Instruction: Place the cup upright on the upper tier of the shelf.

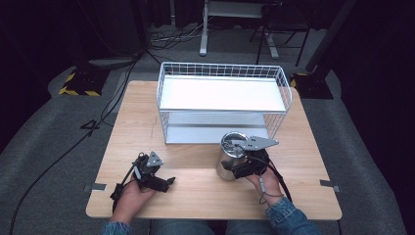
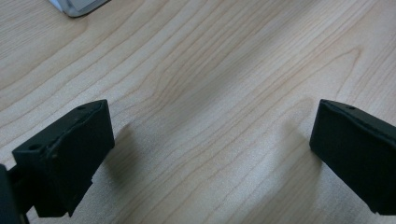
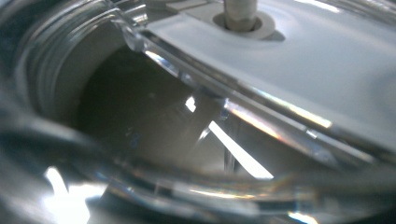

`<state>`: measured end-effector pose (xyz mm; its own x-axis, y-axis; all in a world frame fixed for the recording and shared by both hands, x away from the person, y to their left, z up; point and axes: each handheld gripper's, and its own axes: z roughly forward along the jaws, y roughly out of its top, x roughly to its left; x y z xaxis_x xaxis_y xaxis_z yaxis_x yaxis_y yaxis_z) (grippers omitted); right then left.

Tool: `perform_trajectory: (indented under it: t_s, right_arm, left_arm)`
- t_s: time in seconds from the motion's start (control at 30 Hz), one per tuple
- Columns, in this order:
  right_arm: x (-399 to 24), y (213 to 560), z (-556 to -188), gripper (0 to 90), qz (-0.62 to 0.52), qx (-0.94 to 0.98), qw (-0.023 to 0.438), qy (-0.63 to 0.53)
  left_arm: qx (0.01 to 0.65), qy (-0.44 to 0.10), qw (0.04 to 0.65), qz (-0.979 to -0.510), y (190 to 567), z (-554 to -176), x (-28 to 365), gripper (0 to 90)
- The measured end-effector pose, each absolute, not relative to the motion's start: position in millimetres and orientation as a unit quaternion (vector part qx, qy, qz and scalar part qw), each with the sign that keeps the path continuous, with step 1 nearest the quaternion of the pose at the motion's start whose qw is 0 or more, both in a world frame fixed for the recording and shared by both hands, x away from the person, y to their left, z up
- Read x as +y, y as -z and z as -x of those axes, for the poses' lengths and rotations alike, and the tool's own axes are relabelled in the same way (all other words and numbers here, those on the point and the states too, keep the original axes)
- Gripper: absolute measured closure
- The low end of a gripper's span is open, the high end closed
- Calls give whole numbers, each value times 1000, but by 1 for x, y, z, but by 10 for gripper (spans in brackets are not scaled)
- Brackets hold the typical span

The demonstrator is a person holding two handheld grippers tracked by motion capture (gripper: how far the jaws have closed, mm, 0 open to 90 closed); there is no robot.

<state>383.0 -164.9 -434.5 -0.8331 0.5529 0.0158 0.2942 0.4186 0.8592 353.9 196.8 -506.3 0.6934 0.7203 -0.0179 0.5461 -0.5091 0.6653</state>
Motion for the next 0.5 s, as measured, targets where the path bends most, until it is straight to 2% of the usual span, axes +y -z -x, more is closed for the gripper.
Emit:
perform_trajectory:
  t_s: [0.5]
  right_arm:
    - [-171,387,-383,35,-248,833,131,-477]
  left_arm:
    - [369,-130,330,-859,506,-354,197,3]
